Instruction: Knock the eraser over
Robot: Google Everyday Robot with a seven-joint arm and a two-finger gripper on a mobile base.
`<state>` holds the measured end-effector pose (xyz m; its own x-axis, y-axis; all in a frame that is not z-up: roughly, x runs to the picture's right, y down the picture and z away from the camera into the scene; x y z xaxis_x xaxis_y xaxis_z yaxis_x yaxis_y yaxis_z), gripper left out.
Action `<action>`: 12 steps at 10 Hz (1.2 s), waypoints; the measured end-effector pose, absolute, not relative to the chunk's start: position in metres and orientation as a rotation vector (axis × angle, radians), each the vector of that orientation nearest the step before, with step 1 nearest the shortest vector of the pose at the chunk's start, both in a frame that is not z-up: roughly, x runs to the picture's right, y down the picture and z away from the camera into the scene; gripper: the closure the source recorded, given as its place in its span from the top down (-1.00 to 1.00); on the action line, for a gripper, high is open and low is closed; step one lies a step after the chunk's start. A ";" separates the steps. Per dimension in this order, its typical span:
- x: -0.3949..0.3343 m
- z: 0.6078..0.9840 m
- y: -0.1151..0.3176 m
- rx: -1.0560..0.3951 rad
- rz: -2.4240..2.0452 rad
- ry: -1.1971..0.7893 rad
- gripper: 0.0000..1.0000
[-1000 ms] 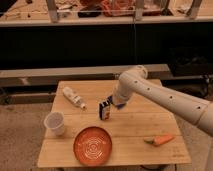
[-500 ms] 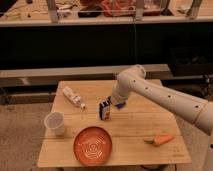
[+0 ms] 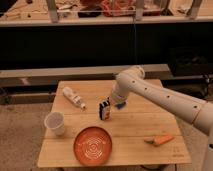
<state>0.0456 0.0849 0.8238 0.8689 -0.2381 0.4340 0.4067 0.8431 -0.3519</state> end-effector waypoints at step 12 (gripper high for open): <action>0.032 0.823 0.092 -0.448 -0.380 -0.464 -0.96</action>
